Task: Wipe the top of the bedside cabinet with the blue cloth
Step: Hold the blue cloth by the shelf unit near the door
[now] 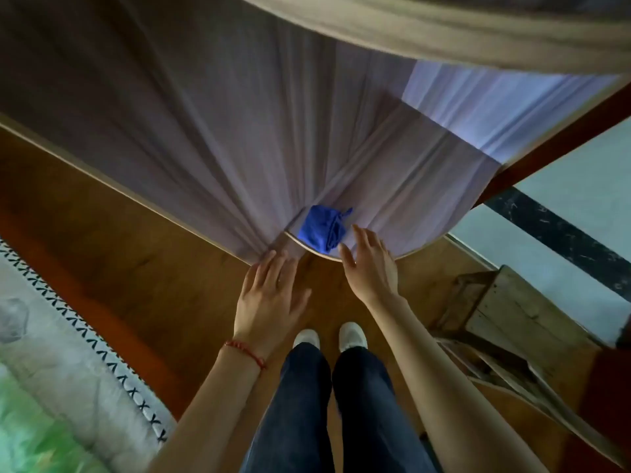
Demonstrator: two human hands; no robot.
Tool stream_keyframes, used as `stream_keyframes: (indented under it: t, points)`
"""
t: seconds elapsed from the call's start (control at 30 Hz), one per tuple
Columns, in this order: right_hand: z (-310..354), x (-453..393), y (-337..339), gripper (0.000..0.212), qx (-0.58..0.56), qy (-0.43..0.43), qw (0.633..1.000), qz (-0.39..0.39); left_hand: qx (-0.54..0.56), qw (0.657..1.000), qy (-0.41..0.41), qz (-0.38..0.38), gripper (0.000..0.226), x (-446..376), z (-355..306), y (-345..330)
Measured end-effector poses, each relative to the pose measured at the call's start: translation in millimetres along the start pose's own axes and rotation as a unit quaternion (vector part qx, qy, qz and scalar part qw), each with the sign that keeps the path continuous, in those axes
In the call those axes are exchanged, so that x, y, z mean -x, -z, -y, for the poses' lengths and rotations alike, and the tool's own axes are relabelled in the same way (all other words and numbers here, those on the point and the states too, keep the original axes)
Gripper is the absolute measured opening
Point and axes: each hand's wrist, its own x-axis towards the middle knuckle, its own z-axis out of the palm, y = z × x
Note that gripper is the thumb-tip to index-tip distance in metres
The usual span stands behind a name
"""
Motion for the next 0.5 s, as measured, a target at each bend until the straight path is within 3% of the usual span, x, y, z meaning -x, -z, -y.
stream_keyframes:
  t: [0.17, 0.5]
  points:
    - [-7.0, -48.5, -40.4, 0.054, -0.069, -0.086, 0.993, 0.034, -0.001, 0.999, 0.030, -0.023, 0.055, -7.8, -1.6, -21.7]
    - [-13.0, -80.9, -104.4, 0.070, -0.061, -0.126, 0.990, 0.027, -0.022, 0.997, 0.070, -0.034, 0.056, -12.4, 5.9, -51.7]
